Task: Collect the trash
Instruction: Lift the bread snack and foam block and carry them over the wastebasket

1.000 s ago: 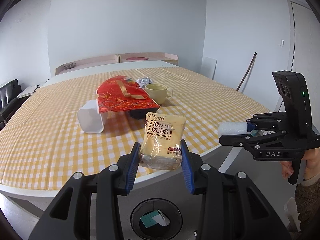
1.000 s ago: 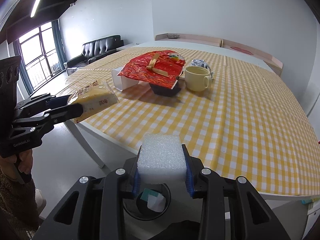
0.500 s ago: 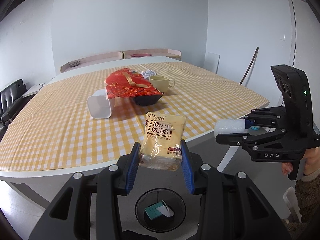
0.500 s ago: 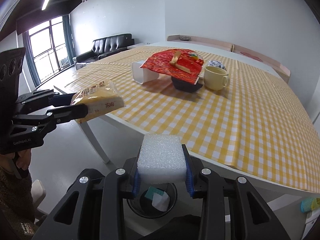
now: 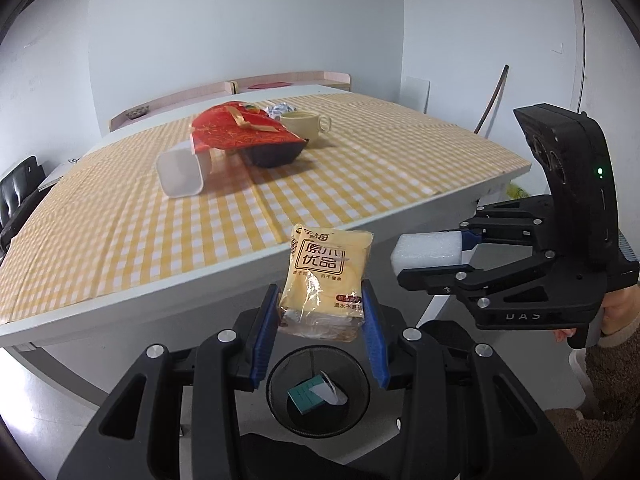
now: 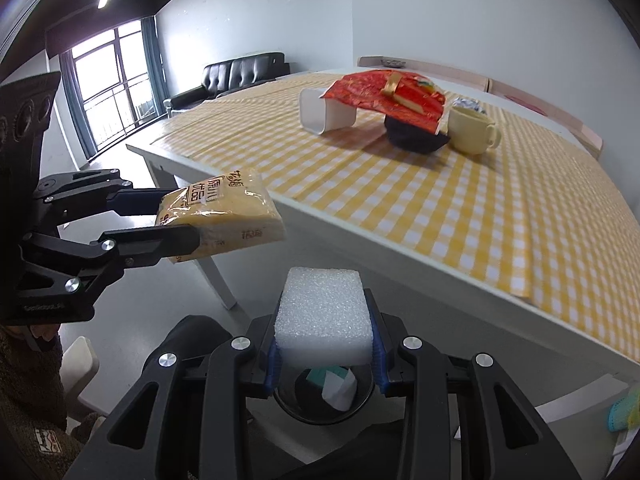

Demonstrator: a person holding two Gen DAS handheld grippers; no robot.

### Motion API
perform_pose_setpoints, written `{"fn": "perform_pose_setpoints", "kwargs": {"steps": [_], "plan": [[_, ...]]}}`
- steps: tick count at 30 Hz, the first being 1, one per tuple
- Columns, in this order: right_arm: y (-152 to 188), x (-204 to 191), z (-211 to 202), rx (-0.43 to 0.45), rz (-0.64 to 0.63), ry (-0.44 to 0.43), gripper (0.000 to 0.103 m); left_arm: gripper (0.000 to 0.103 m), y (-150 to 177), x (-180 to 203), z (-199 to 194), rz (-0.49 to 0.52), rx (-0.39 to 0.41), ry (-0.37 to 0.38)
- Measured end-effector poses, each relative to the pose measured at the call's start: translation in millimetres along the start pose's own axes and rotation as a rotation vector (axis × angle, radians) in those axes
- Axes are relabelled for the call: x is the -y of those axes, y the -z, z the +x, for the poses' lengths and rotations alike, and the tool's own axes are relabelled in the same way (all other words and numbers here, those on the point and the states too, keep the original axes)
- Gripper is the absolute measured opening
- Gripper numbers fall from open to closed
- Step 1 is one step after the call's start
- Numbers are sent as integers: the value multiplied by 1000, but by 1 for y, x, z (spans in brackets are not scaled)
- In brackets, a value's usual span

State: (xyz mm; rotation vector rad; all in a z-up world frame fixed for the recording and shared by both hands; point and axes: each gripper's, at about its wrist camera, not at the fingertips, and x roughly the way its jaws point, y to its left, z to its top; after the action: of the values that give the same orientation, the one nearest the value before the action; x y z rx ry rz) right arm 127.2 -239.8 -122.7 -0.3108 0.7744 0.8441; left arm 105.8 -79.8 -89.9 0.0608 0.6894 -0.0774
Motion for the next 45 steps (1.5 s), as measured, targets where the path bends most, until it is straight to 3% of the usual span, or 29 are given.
{"fn": "perform_pose_setpoints", "kwargs": {"steps": [15,45], "plan": [[41,7,42,-85,12,-38,38,40,35,-2,58,5,-165,-18],[103,13,163,-375,28,-122,38,40,93,-23,187,-42,-485,0]]}}
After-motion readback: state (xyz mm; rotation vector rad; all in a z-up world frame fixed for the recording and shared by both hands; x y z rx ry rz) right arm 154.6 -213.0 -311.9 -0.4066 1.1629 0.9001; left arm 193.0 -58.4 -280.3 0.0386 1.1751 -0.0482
